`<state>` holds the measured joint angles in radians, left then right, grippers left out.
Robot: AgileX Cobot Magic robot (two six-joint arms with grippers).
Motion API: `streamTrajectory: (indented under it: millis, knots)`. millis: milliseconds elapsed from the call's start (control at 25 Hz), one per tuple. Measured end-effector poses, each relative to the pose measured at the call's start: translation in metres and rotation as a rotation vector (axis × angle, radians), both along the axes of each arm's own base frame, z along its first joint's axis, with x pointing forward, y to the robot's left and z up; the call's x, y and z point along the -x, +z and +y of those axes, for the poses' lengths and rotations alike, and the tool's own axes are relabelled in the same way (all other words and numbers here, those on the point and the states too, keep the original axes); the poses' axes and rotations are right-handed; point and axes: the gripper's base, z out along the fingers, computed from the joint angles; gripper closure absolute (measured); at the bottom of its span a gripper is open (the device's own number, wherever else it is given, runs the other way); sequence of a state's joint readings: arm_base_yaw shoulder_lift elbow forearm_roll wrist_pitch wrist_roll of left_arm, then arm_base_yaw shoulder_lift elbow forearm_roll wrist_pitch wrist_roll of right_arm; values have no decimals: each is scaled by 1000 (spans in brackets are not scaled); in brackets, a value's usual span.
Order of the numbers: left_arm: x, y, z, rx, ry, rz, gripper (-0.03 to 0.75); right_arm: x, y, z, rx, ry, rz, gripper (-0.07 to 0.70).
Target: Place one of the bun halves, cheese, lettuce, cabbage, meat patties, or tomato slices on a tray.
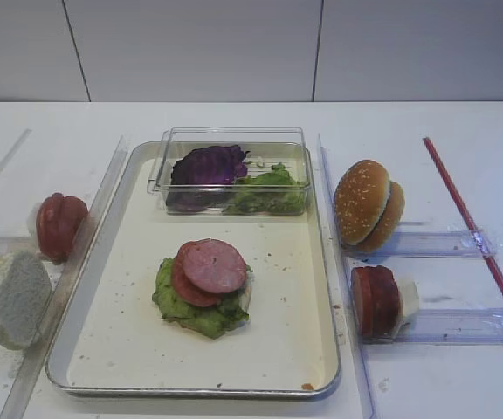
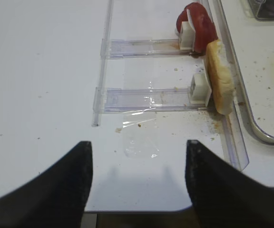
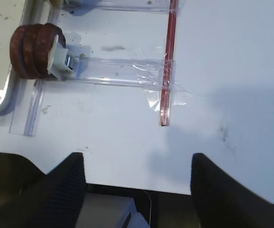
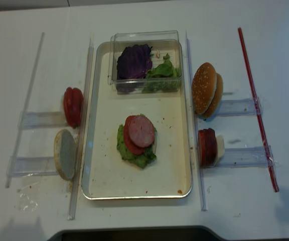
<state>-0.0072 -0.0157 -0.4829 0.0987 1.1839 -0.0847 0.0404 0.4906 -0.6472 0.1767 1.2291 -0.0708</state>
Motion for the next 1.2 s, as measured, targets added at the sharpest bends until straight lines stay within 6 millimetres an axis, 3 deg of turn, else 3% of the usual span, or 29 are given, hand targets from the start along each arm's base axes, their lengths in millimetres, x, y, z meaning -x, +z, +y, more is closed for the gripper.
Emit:
streamTrajectory:
  millis: [680,1200]
  knots:
    - [0,0,0,0,0,0,304,29,-31,-2,-4,-11,-123,144]
    - [0,0,0,0,0,0,304,41,-29,-3,-12,-20,-290,145]
